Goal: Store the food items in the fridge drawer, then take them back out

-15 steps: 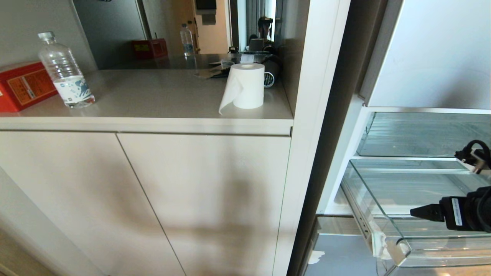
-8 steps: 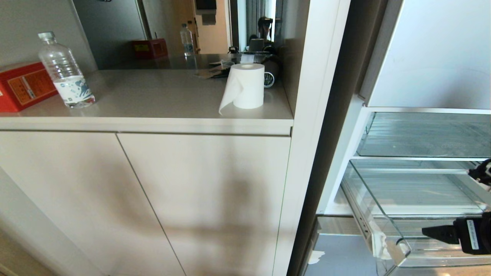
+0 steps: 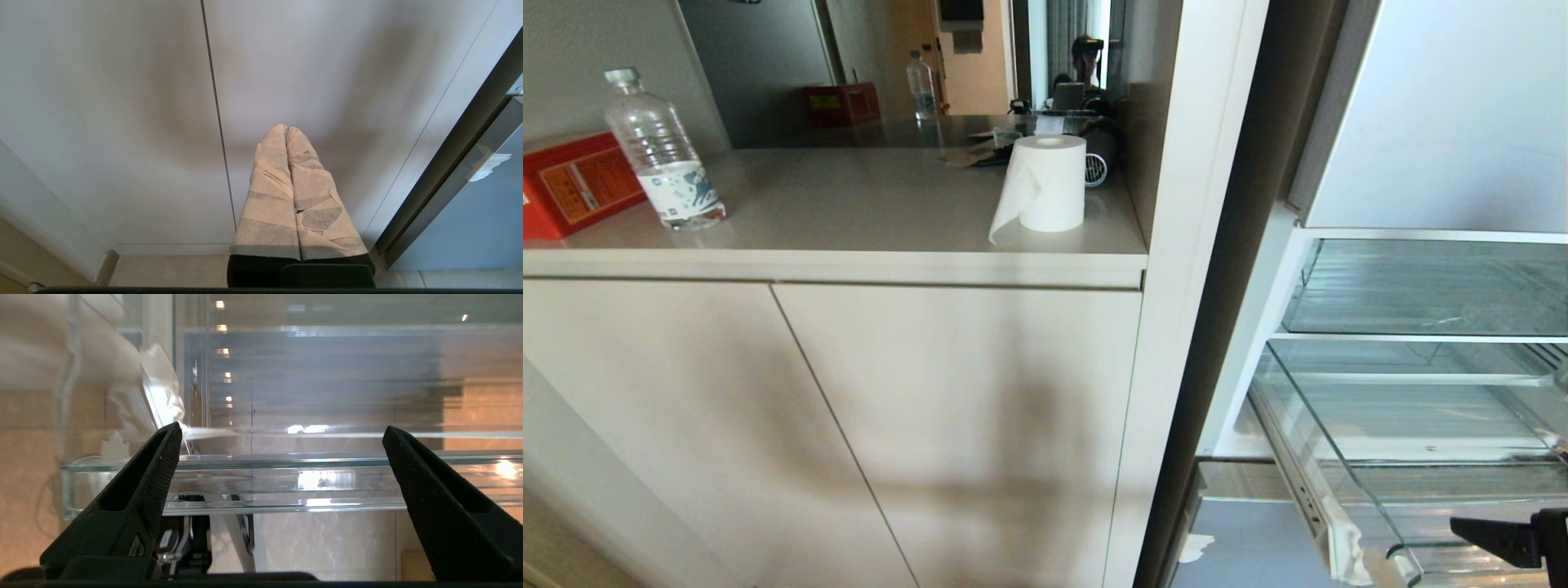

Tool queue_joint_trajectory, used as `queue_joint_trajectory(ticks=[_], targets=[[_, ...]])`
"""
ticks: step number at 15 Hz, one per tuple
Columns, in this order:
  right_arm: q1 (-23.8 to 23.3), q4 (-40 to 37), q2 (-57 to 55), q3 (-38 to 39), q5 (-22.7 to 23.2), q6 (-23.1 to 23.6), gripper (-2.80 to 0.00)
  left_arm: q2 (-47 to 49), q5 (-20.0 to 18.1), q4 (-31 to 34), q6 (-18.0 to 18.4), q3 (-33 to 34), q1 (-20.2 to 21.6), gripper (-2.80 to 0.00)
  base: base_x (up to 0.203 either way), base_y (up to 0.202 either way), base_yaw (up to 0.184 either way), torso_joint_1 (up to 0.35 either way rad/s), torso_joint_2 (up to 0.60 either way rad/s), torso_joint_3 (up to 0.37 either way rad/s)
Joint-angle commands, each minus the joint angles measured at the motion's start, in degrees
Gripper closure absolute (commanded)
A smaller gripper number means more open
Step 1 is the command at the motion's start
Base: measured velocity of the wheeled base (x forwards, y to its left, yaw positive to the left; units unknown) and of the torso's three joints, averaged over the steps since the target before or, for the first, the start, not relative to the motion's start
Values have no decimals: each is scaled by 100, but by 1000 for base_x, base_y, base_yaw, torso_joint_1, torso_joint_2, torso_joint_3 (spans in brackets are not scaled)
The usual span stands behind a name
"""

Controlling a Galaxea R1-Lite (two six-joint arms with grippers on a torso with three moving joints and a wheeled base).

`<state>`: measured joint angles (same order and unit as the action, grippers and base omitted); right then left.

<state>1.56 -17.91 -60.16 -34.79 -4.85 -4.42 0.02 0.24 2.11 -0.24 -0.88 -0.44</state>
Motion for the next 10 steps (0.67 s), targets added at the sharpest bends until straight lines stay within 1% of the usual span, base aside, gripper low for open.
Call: queue_joint_trajectory(ticks=[1, 4, 7, 8, 10], targets=[[2, 0, 205, -38, -5, 8, -280, -2, 2, 0, -2, 0, 0, 0, 0, 0, 0, 0, 0, 0], [2, 17, 435, -31, 19, -7, -280, -2, 2, 0, -2, 0, 0, 0, 0, 0, 0, 0, 0, 0], [5, 37, 1269, -28, 49, -37, -280, -2, 2, 0, -2, 0, 0, 0, 0, 0, 0, 0, 0, 0], [5, 33, 1566, -13, 41, -28, 0, -2, 2, 0, -2, 0, 0, 0, 0, 0, 0, 0, 0, 0], [5, 23, 2129, 29, 22, -16, 0, -2, 2, 0, -2, 0, 0, 0, 0, 0, 0, 0, 0, 0]])
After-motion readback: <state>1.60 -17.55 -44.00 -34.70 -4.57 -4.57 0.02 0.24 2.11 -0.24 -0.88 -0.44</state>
